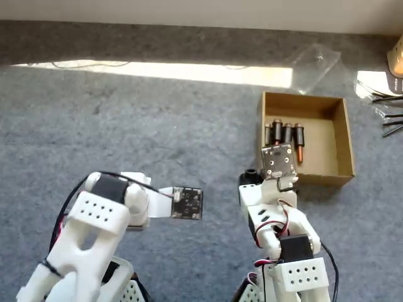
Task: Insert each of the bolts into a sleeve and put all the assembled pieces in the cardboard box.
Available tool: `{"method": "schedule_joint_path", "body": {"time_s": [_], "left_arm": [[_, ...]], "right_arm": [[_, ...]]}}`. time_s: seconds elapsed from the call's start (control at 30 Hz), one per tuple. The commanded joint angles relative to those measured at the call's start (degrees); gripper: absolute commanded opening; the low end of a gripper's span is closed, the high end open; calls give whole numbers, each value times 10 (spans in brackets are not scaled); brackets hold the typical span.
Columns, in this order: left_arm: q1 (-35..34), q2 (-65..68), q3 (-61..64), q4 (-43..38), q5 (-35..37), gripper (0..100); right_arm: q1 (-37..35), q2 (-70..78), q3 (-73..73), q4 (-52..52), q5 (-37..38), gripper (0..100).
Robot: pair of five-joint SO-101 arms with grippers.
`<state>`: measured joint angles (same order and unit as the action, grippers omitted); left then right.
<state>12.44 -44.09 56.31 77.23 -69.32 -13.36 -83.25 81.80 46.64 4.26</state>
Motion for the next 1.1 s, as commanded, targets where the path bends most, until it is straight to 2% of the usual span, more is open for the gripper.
{"method": "schedule_joint_path", "body": {"time_s": [0.0, 0.27, 0.4, 0.57, 0.87, 1.07], "left_arm": [[16, 120, -84, -8, 40, 158], [12, 280, -153, -12, 40, 157], [6, 308, -165, -14, 40, 157], [-29, 335, -171, -58, 40, 157], [-31, 386, -173, -77, 38, 157], [-30, 407, -174, -78, 36, 50]], "right_arm": [[14, -7, 0, -19, -2, 4], [14, -8, 15, -22, -2, 4], [14, -8, 15, -22, -2, 4], [14, -8, 15, -22, -2, 4], [14, -8, 15, -22, -2, 4], [14, -8, 15, -22, -2, 4]]}}
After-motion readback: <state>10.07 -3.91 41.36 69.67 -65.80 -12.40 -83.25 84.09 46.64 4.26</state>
